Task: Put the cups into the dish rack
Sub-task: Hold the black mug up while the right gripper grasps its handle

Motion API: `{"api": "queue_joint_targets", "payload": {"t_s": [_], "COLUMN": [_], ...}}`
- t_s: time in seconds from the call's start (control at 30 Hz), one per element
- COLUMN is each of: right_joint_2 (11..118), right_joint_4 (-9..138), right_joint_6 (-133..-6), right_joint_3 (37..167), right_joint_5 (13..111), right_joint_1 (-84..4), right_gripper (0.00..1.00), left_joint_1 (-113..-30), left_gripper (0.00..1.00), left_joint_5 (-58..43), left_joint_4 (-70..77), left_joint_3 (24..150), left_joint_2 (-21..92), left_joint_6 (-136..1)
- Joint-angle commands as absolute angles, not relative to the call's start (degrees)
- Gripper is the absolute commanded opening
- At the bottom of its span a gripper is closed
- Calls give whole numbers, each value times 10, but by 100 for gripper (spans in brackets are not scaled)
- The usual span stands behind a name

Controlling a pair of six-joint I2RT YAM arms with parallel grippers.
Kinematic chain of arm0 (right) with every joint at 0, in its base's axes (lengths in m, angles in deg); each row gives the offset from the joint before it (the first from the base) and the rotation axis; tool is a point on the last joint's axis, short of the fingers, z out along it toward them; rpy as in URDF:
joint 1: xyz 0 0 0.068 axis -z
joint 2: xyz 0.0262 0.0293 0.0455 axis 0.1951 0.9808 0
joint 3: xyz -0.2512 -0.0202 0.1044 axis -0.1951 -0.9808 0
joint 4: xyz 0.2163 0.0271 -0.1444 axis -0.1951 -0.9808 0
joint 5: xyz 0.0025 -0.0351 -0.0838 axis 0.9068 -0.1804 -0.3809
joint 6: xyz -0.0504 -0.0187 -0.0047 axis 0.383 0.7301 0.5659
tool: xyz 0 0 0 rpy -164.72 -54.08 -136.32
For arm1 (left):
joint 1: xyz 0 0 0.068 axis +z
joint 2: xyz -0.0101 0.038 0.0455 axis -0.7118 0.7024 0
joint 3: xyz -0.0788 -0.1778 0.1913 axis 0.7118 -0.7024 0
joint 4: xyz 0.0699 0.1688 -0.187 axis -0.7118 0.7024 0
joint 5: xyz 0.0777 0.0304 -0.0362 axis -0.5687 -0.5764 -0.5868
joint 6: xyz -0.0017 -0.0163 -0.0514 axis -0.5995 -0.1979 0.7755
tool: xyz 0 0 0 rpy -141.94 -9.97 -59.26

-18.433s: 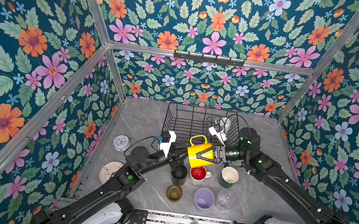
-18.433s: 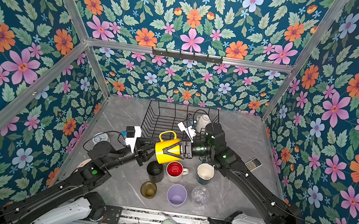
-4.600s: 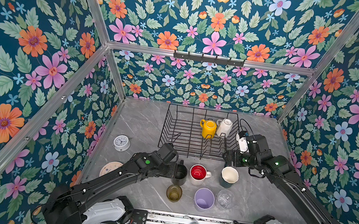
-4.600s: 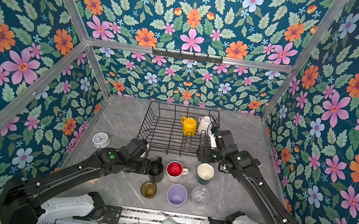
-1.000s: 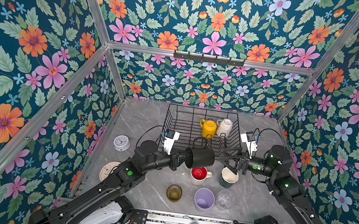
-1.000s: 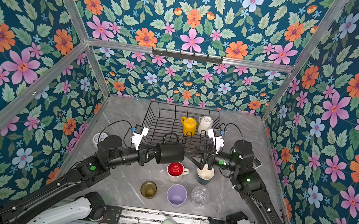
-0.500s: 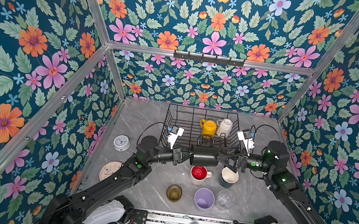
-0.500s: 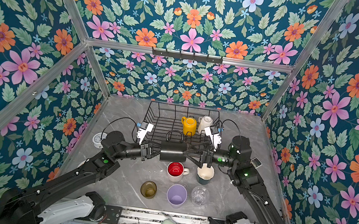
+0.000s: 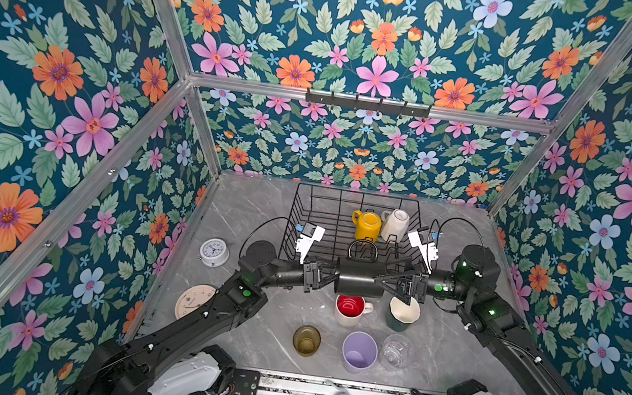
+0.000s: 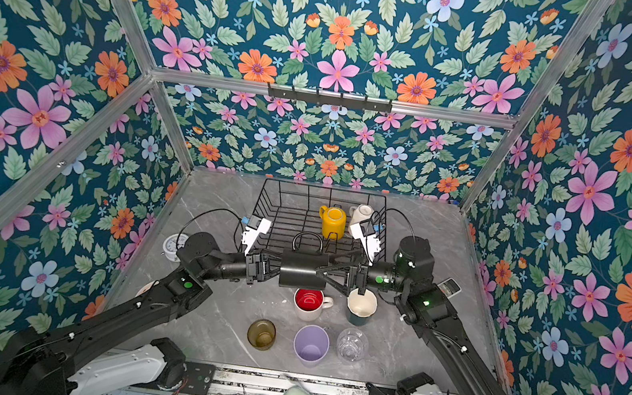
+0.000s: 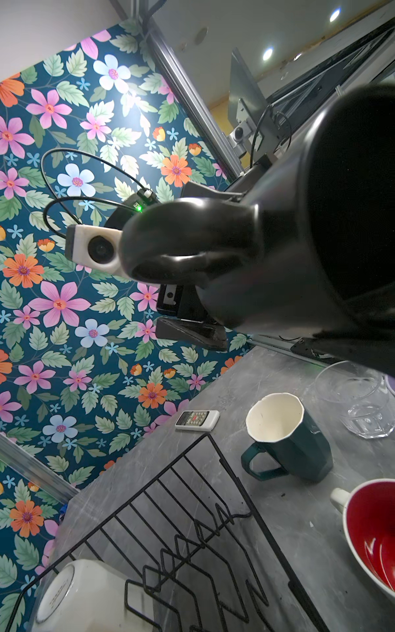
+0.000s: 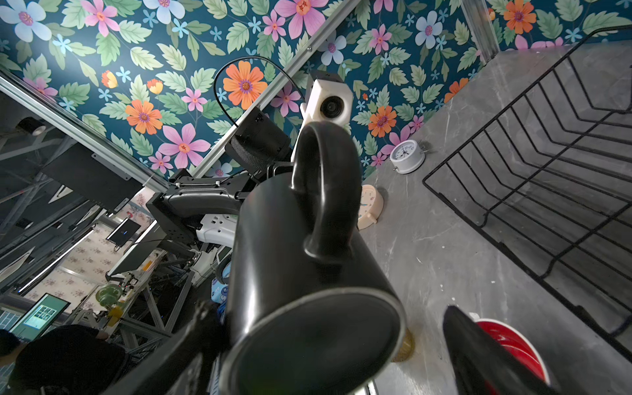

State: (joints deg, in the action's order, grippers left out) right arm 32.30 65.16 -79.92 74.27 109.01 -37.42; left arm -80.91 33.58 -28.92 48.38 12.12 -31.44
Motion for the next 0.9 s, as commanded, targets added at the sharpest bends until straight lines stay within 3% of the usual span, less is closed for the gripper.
{"api": "queue_joint_targets", "payload": {"t_s": [0.0, 0.57, 0.87], "right_joint_2": [330, 384, 396], "right_joint_4": [667, 744, 746], "right_joint_6": [-792, -842, -845], "right_joint_3": [746, 747, 749], "right_joint_5": [1074, 1060, 1047], "right_joint_1": [-390, -423, -434], "right_gripper": [99, 98, 90], "left_joint_1": [-809, -809, -809], "left_gripper": [0, 0, 0], "left_joint_5": [351, 373, 370], "left_joint_4": [-361, -385, -383], "left_joint_3": [487, 488, 485], "left_joint_2": [121, 132, 131], "left_joint_6": [-301, -280, -279]}}
